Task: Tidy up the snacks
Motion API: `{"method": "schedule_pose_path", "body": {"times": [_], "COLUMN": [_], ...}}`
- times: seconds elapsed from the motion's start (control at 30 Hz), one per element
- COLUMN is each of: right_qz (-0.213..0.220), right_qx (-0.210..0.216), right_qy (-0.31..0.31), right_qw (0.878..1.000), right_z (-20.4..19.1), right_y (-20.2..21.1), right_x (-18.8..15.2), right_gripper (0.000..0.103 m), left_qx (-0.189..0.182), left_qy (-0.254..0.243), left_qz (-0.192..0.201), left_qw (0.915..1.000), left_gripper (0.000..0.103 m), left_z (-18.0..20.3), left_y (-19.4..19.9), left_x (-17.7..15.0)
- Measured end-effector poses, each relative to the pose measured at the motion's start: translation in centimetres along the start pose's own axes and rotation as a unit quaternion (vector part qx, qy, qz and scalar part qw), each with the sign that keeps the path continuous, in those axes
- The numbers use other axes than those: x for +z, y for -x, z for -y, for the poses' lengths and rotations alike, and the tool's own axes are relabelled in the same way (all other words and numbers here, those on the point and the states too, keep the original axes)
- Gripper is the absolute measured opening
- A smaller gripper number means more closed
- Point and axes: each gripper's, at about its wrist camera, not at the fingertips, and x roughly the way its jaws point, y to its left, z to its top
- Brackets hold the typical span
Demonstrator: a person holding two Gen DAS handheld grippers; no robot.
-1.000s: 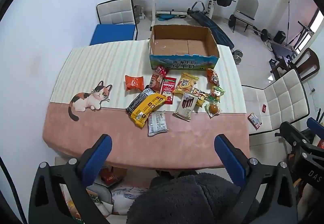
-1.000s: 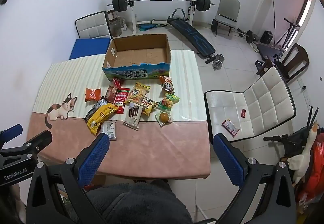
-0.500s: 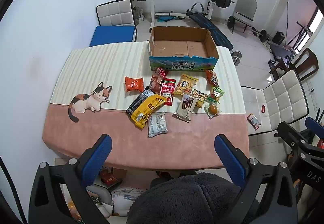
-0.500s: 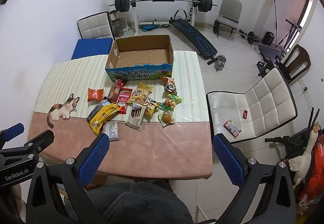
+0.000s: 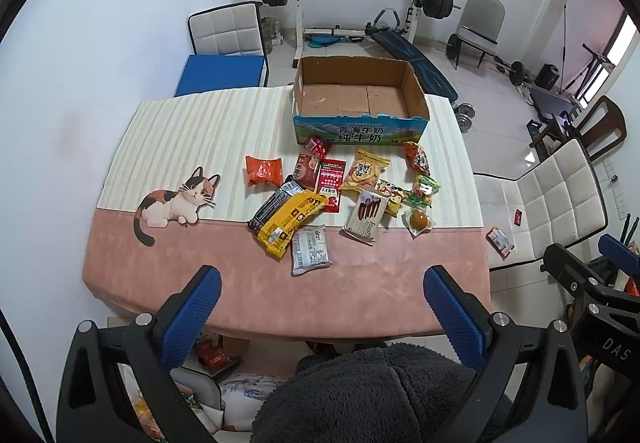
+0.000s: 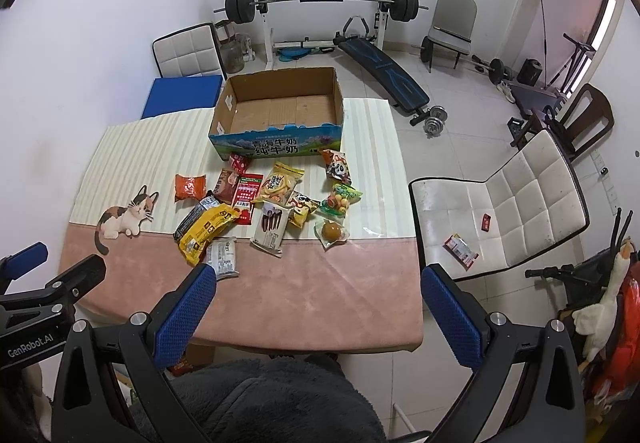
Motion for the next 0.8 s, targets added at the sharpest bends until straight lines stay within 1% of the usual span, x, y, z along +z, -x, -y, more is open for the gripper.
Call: {"method": "schedule_pose_path", "body": {"times": [0.8], "right_qz": [0.008], "right_qx": [0.002], "right_qy": [0.001], "right_qw": [1.0], "right_z": [0.14], "right_y": [0.65], "right_x": [0.46], "right_gripper": [0.103], "left_qx": [-0.004], "left_qy": [0.001], "left_qz": [0.01], "left_qw": [0.9999], "left_gripper": [0.103], "left_z": [-0.35], "left_y": [0.22], "left_x": [-0.15]}}
